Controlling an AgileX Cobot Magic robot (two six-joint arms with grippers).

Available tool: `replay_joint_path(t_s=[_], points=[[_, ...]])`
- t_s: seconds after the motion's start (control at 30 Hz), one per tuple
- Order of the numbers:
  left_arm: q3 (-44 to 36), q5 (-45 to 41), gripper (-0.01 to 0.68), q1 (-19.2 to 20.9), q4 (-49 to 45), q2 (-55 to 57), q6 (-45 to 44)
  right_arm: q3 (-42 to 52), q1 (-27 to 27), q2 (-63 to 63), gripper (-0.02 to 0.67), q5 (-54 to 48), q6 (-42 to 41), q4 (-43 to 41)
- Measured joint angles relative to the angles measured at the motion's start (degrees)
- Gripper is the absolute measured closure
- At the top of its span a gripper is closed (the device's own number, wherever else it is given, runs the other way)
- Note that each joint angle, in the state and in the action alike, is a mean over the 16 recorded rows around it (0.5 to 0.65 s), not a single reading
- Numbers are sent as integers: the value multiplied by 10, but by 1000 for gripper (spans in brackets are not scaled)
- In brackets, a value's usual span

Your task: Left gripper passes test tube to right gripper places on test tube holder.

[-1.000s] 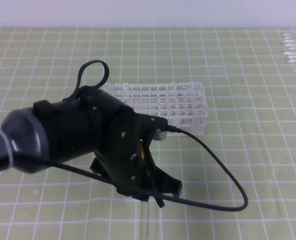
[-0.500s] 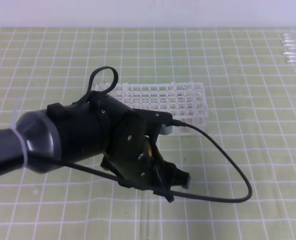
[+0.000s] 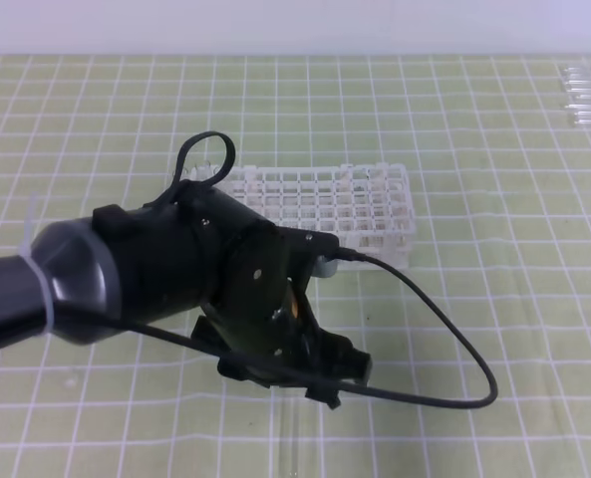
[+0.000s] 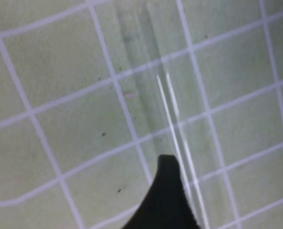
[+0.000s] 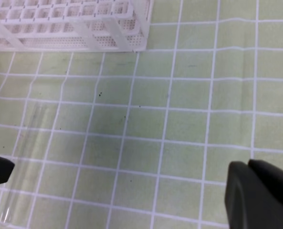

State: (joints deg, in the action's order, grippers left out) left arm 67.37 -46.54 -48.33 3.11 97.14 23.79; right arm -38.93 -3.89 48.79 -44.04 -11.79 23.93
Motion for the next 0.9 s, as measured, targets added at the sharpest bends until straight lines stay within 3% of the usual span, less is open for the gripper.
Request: replay_joint_path(t_s=[0.3,0.9], points=[[0,13,127,0,15,-2,17,1,0,0,665,2,0,2],[0,-10,132,0,1,61,35,1,0,0,665,3,0,3]])
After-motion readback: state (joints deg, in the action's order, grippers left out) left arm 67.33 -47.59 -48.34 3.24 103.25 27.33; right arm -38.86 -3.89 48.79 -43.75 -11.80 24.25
